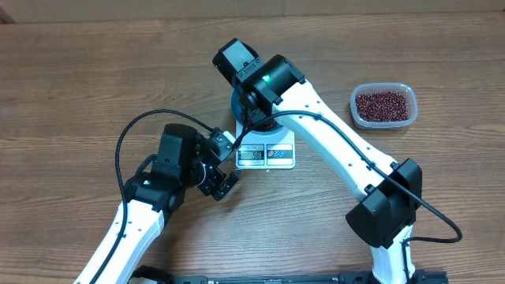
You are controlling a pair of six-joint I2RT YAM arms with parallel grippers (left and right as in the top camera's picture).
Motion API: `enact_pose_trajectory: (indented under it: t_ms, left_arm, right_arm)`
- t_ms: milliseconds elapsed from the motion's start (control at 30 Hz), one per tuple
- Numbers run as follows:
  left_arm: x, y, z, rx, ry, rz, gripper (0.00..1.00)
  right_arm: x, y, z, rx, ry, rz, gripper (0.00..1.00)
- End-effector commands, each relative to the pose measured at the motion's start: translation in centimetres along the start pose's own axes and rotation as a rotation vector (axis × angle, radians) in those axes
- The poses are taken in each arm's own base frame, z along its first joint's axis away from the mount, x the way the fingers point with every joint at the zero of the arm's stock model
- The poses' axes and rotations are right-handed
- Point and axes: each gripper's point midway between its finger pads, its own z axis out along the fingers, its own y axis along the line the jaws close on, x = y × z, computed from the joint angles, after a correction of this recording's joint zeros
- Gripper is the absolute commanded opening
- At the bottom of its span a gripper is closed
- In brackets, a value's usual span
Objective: Scoop item into bowl and weigh 150g on scale
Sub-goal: 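Tip the scoop with the right gripper to pour beans into the bowl, then move the empty scoop back right into the bean tub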
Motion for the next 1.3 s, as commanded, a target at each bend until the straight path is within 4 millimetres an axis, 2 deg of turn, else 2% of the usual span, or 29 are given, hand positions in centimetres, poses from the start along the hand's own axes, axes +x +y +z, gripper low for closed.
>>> enact_pose_trajectory:
  t_ms: [0, 167, 333, 500, 667, 833, 933, 1067, 1133, 1267]
  left_arm:
    - [0.4, 0.0, 0.2, 0.004, 0.011, 0.012, 1.0]
    - [0.4, 0.0, 0.2, 0.004, 0.011, 0.012, 1.0]
    - [0.4, 0.0, 0.2, 0.004, 0.011, 0.012, 0.99]
    - [0.4, 0.0, 0.2, 0.004, 0.011, 0.012, 1.0]
    - [0.4, 0.0, 0.2, 0.004, 0.011, 0.012, 0.99]
    - [0.4, 0.0, 0.2, 0.004, 0.011, 0.012, 1.0]
    - [0.4, 0.0, 0.2, 0.004, 0.011, 0.012, 0.99]
    - [0.4, 0.0, 0.2, 0.004, 0.011, 0.012, 1.0]
    - [0.4, 0.0, 0.2, 0.004, 0.011, 0.012, 1.0]
    - [0.4, 0.0, 0.2, 0.004, 0.011, 0.012, 0.99]
  right_arm:
    - [-1.3, -1.1, -3.0, 0.013, -0.083, 0.04, 0.04]
    - [-1.3, -0.7, -3.8, -0.043, -0.097, 0.047, 0.04]
    - [-1.7, -2.6, -7.3, -0.095, -0.183, 0.086, 0.04]
    - [-0.5, -6.5, -10.1, -0.19, -0.236, 0.165, 0.04]
    - [2.6, -12.5, -10.9, -0.235, -0.226, 0.264, 0.04]
    - [7.2, -18.9, -9.3, -0.148, -0.127, 0.42, 0.04]
    - [10.3, -22.3, -7.5, -0.104, -0.054, 0.526, 0.04]
    - [12.9, -23.3, -5.2, -0.101, 0.031, 0.581, 0.04]
    - [14.7, -22.6, -2.9, -0.124, 0.118, 0.578, 0.04]
    - [17.1, -21.5, 0.0, -0.115, 0.235, 0.547, 0.04]
